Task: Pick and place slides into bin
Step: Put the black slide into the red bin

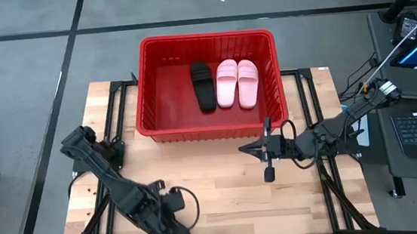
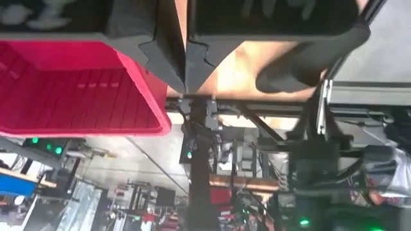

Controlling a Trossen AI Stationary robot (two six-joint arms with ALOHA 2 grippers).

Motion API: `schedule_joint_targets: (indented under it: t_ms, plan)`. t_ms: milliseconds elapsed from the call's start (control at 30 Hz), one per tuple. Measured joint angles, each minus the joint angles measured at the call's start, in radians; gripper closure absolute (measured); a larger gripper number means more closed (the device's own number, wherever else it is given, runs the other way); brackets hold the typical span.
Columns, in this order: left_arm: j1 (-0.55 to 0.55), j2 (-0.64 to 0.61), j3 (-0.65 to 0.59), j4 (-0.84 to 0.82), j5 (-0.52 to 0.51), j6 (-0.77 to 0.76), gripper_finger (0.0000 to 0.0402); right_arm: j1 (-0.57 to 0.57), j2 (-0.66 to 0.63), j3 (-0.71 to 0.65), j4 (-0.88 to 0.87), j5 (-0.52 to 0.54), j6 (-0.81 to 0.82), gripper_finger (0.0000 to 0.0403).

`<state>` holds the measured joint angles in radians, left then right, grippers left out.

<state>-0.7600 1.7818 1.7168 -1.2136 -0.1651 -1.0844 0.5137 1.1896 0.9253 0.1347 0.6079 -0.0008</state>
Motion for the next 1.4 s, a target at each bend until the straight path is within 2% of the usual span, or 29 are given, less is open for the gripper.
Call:
schedule_joint_targets:
  t_ms: [267,533,733,1067,1400]
  plan:
    - [-0.042,0.124,-0.001,0.028,0.130,-0.242,0.0303,0.000,0.000,0.000,-0.055,0.000,0.054,0.0389]
    - [-0.086,0.141,-0.001,-0.001,0.126,-0.511,0.0303,0.000,0.000,0.000,-0.068,-0.008,0.098,0.0389]
    - [-0.111,0.141,-0.001,-0.042,0.132,-0.651,0.0303,0.000,0.000,0.000,-0.068,-0.034,0.098,0.0389]
    - [-0.117,0.141,-0.001,-0.127,0.108,-0.750,0.0303,0.000,0.000,0.000,-0.093,-0.035,0.098,0.0389]
    - [-0.115,0.189,-0.001,-0.140,0.084,-0.762,0.0303,0.000,-0.001,0.000,-0.122,-0.035,0.102,0.0389]
